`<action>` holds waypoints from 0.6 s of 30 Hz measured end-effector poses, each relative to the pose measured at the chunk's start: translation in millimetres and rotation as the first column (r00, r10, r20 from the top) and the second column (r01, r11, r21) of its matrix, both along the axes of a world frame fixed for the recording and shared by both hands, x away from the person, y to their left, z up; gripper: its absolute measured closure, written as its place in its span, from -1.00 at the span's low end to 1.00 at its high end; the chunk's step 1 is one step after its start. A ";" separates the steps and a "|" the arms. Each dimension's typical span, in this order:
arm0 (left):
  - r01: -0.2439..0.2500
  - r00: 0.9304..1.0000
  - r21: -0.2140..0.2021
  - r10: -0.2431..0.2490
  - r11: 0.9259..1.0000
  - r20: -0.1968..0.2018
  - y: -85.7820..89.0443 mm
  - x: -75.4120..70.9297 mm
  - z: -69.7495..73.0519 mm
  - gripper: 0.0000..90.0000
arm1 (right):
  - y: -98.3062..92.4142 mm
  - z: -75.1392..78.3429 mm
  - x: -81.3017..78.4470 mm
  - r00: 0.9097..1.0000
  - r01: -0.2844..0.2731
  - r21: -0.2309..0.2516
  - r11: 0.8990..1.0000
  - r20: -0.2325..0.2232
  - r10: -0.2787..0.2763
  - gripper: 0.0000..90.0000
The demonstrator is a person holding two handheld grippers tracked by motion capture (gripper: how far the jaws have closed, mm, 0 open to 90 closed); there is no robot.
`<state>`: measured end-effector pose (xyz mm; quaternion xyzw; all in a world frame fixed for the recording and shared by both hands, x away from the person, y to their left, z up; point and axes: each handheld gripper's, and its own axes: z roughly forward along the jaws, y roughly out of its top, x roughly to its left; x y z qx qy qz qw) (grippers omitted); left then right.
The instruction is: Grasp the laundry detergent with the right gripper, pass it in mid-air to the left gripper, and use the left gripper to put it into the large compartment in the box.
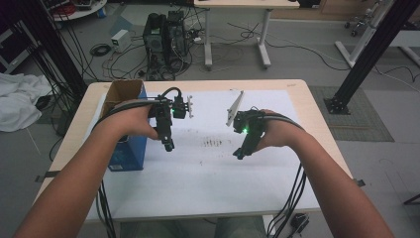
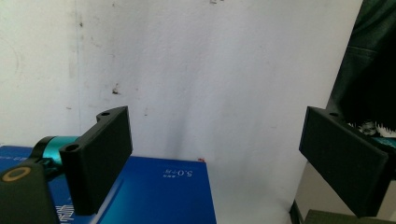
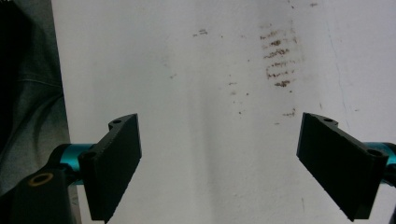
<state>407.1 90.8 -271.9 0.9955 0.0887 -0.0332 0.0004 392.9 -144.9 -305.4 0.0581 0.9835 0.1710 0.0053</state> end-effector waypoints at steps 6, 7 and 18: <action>0.004 1.000 0.000 -0.004 1.000 0.007 0.1 -0.5 5.4 -0.79 | -4.4 3.2 -0.6 1.000 0.007 -0.001 1.000 0.004 -0.007 -0.71; 0.005 1.000 0.000 -0.005 1.000 0.009 0.2 -0.4 6.8 -0.79 | -4.9 3.6 -0.4 1.000 0.007 -0.001 1.000 0.003 -0.007 -0.71; 0.011 1.000 0.004 -0.011 1.000 0.015 -2.1 -1.5 7.4 -0.79 | -4.4 4.3 -2.2 1.000 0.010 0.005 1.000 0.011 -0.010 -0.71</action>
